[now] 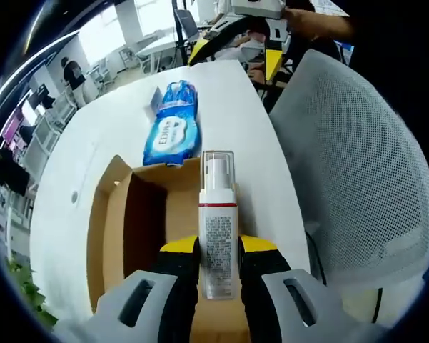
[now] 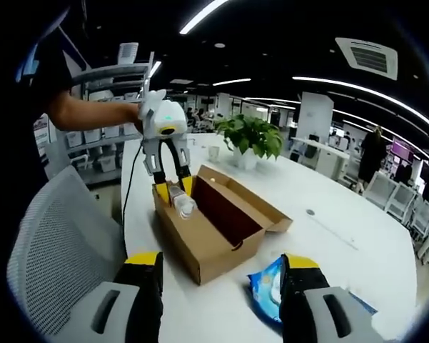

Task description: Operate the shoe box by opening the lid, removing the specified soft item, and placing it in the target area until the item is outside and the box remains undamaged.

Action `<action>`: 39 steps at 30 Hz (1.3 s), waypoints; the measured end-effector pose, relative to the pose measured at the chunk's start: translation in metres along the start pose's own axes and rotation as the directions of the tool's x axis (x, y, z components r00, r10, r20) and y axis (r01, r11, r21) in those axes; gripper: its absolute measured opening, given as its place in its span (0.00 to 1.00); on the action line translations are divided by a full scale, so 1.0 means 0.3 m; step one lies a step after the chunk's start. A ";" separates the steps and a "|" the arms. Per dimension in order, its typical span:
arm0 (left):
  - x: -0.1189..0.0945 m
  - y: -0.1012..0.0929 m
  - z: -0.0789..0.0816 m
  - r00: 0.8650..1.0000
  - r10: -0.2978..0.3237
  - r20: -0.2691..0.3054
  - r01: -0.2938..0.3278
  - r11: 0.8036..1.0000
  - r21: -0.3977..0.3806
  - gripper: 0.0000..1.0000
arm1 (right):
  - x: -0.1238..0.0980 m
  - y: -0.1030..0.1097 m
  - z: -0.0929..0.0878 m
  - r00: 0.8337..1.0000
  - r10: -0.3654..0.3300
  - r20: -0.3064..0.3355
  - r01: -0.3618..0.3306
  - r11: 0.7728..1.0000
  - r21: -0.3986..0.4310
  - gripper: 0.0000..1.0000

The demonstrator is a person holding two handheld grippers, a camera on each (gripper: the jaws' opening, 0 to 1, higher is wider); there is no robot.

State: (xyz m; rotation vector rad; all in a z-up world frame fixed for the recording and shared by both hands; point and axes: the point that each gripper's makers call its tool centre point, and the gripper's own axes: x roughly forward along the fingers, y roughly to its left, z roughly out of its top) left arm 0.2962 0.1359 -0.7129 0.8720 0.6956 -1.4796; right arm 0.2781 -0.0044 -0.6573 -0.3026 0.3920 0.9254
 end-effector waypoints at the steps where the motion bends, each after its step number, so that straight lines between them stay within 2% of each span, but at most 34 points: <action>1: 0.001 -0.007 0.016 1.000 -0.005 0.012 0.005 1.000 0.003 0.19 | 0.004 0.006 0.004 1.000 0.007 0.003 -0.007 1.000 -0.003 0.62; 9: 0.009 -0.043 0.102 0.996 -0.035 0.084 0.033 0.999 0.028 0.19 | 0.041 0.072 0.042 0.996 0.079 0.028 -0.079 0.997 -0.023 0.51; 14: 0.008 -0.068 0.152 0.990 -0.065 0.126 0.061 0.997 0.037 0.19 | 0.050 0.109 0.057 0.993 0.116 0.036 -0.115 0.993 -0.023 0.46; 18: 0.013 -0.105 0.191 0.981 -0.111 0.158 0.103 0.993 0.062 0.19 | 0.058 0.147 0.075 0.988 0.149 0.046 -0.147 0.988 -0.041 0.42; 28: 0.026 -0.139 0.231 0.972 -0.142 0.188 0.121 0.986 0.117 0.19 | 0.071 0.215 0.083 0.975 0.221 0.038 -0.218 0.974 -0.059 0.30; 32: 0.035 -0.151 0.245 0.968 -0.157 0.196 0.134 0.983 0.124 0.19 | 0.072 0.221 0.086 0.973 0.227 0.046 -0.224 0.973 -0.053 0.27; 35: 0.033 -0.159 0.267 0.960 -0.169 0.224 0.142 0.981 0.133 0.19 | 0.070 0.225 0.083 0.972 0.231 0.040 -0.229 0.972 -0.058 0.19; 39: 0.037 -0.155 0.273 0.961 -0.167 0.222 0.137 0.980 0.145 0.19 | 0.067 0.224 0.085 0.973 0.229 0.040 -0.227 0.973 -0.045 0.18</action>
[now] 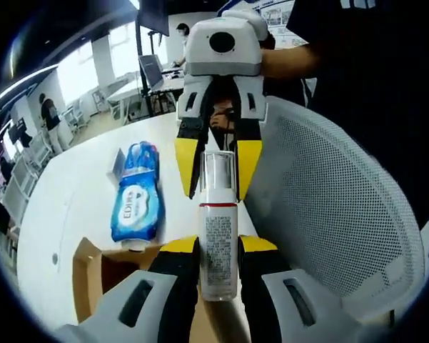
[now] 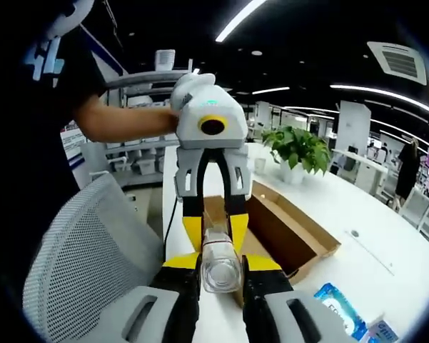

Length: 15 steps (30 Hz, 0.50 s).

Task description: Operate the shoe box by opening the lid, removing the specified soft item, and placing it in the target area until the item is outside and the box remains undamaged.

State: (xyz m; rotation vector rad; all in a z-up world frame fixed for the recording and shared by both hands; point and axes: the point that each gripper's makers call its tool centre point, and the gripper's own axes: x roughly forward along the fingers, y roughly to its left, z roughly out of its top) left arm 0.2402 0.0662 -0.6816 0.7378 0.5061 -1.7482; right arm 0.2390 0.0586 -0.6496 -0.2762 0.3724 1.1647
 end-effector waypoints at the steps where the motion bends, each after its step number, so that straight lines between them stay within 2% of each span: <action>1: 0.001 0.000 0.000 1.000 -0.001 -0.001 0.001 1.000 0.001 0.19 | 0.000 0.001 -0.001 1.000 0.001 -0.002 -0.001 1.000 0.007 0.18; 9: 0.007 -0.005 -0.006 1.000 -0.011 -0.003 0.011 1.000 0.009 0.20 | 0.002 0.007 -0.013 1.000 0.000 -0.030 0.000 1.000 0.017 0.17; 13: 0.009 -0.004 -0.011 1.000 -0.002 -0.004 0.002 1.000 -0.016 0.20 | 0.004 0.004 -0.007 1.000 -0.005 -0.028 0.007 0.997 0.077 0.16; 15: 0.006 -0.001 -0.006 1.000 0.007 0.007 -0.007 1.000 -0.021 0.20 | -0.001 0.000 -0.003 1.000 -0.006 -0.023 0.008 0.997 0.078 0.16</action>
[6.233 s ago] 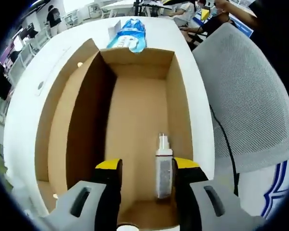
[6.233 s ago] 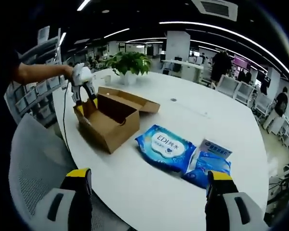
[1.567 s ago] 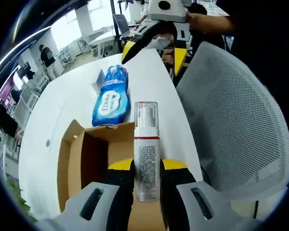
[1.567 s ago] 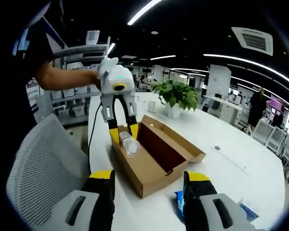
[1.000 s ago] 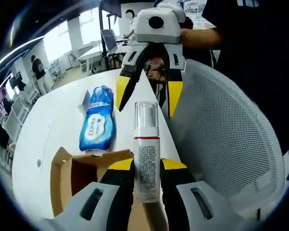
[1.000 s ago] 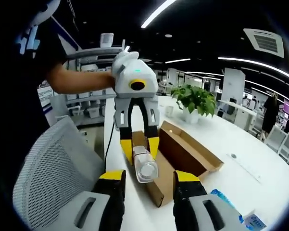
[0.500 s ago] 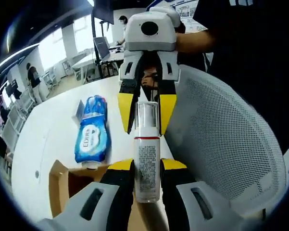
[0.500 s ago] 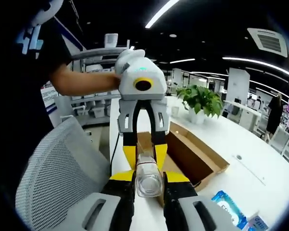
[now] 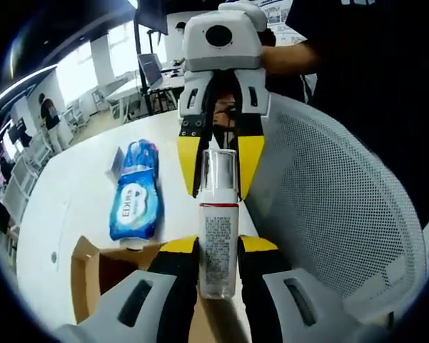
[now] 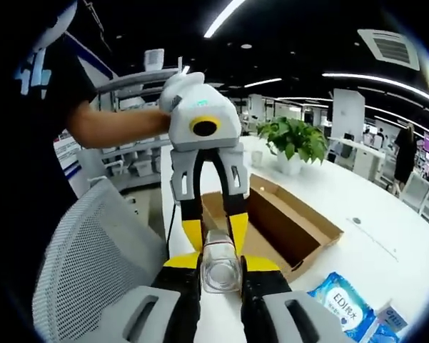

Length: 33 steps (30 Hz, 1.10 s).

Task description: Operate the shoe box by opening the lid, removing the specified soft item, and placing it in the target area until the item is outside and the box remains undamaged.

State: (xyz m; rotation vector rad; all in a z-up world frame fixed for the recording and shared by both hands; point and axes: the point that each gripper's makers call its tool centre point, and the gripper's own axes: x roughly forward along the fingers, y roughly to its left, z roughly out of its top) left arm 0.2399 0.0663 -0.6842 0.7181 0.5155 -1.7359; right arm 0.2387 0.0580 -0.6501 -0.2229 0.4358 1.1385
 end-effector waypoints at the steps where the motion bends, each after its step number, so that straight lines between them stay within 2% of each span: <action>1: -0.005 0.001 0.004 1.000 0.006 0.011 -0.006 1.000 -0.002 0.21 | -0.002 0.000 0.004 1.000 0.000 0.004 0.000 1.000 0.006 0.16; 11: -0.023 0.004 0.020 0.998 0.031 0.049 -0.028 0.998 -0.056 0.26 | -0.010 0.008 0.030 1.000 0.002 0.023 -0.002 1.000 -0.001 0.16; 19: -0.043 0.008 0.018 0.995 0.059 0.079 -0.050 0.994 -0.101 0.38 | -0.014 0.007 0.032 1.000 -0.011 0.024 0.011 1.000 0.000 0.16; 22: -0.059 0.016 0.034 0.987 0.085 0.133 -0.066 0.987 -0.143 0.46 | -0.022 -0.001 0.038 0.999 -0.018 0.030 0.018 1.000 0.002 0.16; 27: -0.078 0.033 0.032 0.980 0.134 0.148 -0.110 0.981 -0.162 0.49 | -0.036 -0.018 0.049 0.999 -0.028 0.028 0.028 1.000 -0.001 0.16; 30: -0.089 0.044 0.039 0.971 0.167 0.174 -0.129 0.969 -0.209 0.58 | -0.047 -0.028 0.054 0.999 -0.032 0.025 0.032 0.999 -0.005 0.16; 33: -0.108 0.071 0.044 0.953 0.226 0.201 -0.171 0.951 -0.257 0.67 | -0.061 -0.046 0.058 0.999 -0.035 0.020 0.035 0.999 -0.010 0.16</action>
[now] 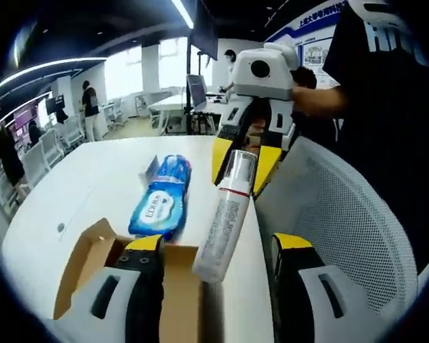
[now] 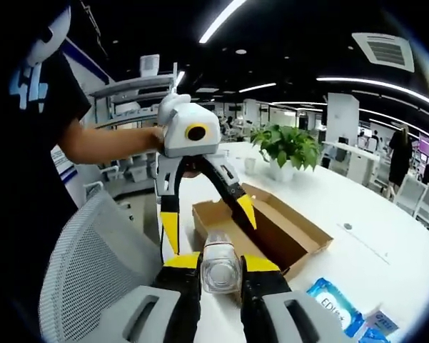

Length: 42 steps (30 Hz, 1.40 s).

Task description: Operate the shoe box by opening the lid, removing the specified soft item, and placing it in the target area until the item is outside and the box remains undamaged.

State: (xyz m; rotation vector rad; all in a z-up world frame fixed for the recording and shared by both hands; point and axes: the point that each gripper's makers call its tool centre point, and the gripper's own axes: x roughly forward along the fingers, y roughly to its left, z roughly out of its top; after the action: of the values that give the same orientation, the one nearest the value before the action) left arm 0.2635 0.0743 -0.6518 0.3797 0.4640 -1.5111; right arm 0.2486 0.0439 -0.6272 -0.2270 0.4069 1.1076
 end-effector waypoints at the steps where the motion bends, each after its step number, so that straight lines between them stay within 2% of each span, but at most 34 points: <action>1: -0.005 0.006 0.002 1.000 0.010 0.011 -0.010 1.000 -0.004 0.67 | -0.004 -0.006 -0.001 1.000 -0.003 -0.004 0.003 1.000 -0.005 0.16; 4: -0.021 0.027 0.002 0.998 0.054 0.037 -0.052 0.998 -0.041 0.68 | -0.021 -0.031 0.003 1.000 -0.014 -0.011 0.014 1.000 -0.019 0.16; 11: -0.065 0.054 -0.004 0.988 0.137 0.068 -0.130 0.987 -0.094 0.79 | -0.058 -0.106 0.008 0.998 -0.048 -0.041 0.045 0.997 -0.059 0.16; 21: -0.129 0.078 -0.042 0.967 0.248 0.056 -0.238 0.960 -0.149 0.94 | -0.093 -0.210 0.007 0.992 -0.074 -0.104 0.059 0.988 -0.140 0.16; 24: -0.156 0.090 -0.052 0.955 0.291 0.057 -0.278 0.946 -0.165 1.00 | -0.103 -0.245 0.002 0.989 -0.077 -0.129 0.056 0.986 -0.159 0.16; 31: -0.229 0.113 -0.075 0.922 0.382 0.055 -0.366 0.910 -0.194 1.00 | -0.125 -0.332 -0.008 0.977 -0.091 -0.195 0.046 0.973 -0.225 0.16; 41: -0.308 0.121 -0.124 0.883 0.468 0.033 -0.449 0.863 -0.231 1.00 | -0.136 -0.465 0.007 0.956 -0.113 -0.271 0.024 0.950 -0.312 0.16; 42: -0.317 0.123 -0.129 0.876 0.481 0.032 -0.462 0.856 -0.231 1.00 | -0.135 -0.478 0.007 0.953 -0.112 -0.282 0.016 0.947 -0.322 0.16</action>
State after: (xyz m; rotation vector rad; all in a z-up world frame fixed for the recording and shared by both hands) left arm 0.2978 0.1767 -0.6378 0.2297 0.4226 -0.9805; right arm 0.3628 -0.0506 -0.6113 -0.6938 0.4842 1.0728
